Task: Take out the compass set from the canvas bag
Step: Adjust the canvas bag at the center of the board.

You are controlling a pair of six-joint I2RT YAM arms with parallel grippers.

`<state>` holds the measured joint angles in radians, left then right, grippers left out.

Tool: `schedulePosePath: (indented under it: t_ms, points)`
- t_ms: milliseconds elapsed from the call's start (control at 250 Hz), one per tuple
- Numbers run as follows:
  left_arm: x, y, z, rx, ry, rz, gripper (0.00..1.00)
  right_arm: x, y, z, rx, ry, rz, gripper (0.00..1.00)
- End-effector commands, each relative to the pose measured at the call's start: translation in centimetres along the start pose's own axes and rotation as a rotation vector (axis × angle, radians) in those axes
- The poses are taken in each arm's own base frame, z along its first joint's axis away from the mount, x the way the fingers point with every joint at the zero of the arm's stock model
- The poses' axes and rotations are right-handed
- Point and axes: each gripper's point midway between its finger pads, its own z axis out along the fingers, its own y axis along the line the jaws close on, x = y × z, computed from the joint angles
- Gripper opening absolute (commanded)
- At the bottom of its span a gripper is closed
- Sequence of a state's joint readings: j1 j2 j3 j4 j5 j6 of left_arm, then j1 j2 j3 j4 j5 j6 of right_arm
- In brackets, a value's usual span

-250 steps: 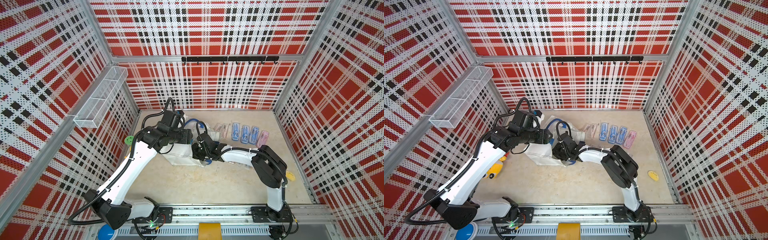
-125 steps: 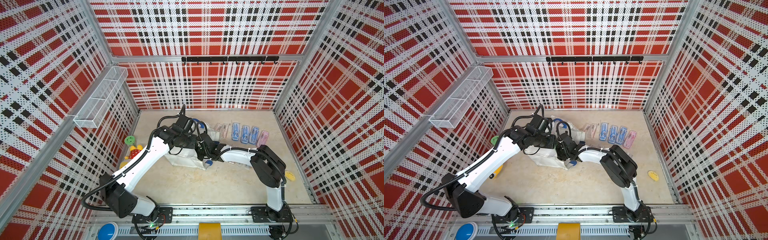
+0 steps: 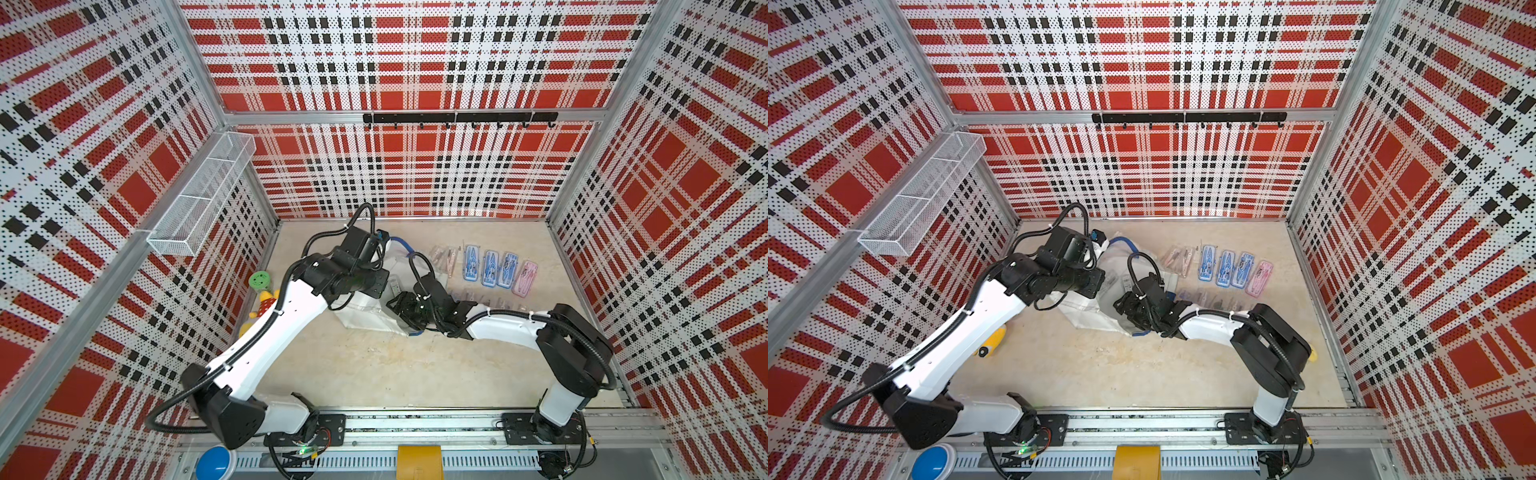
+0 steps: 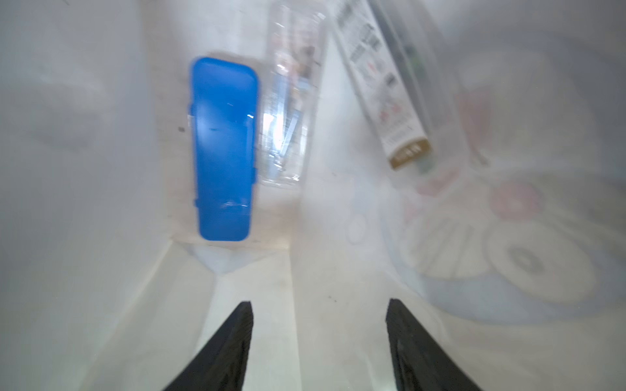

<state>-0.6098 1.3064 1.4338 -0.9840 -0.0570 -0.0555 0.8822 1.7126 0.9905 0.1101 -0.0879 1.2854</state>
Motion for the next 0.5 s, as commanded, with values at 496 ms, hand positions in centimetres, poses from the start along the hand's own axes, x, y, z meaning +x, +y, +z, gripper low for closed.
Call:
schedulePosePath:
  t_ms: [496]
  points:
    - [0.3, -2.1, -1.4, 0.147, -0.203, -0.05, 0.0, -0.6, -4.5, -1.2, 0.337, -0.115, -0.175, 0.73]
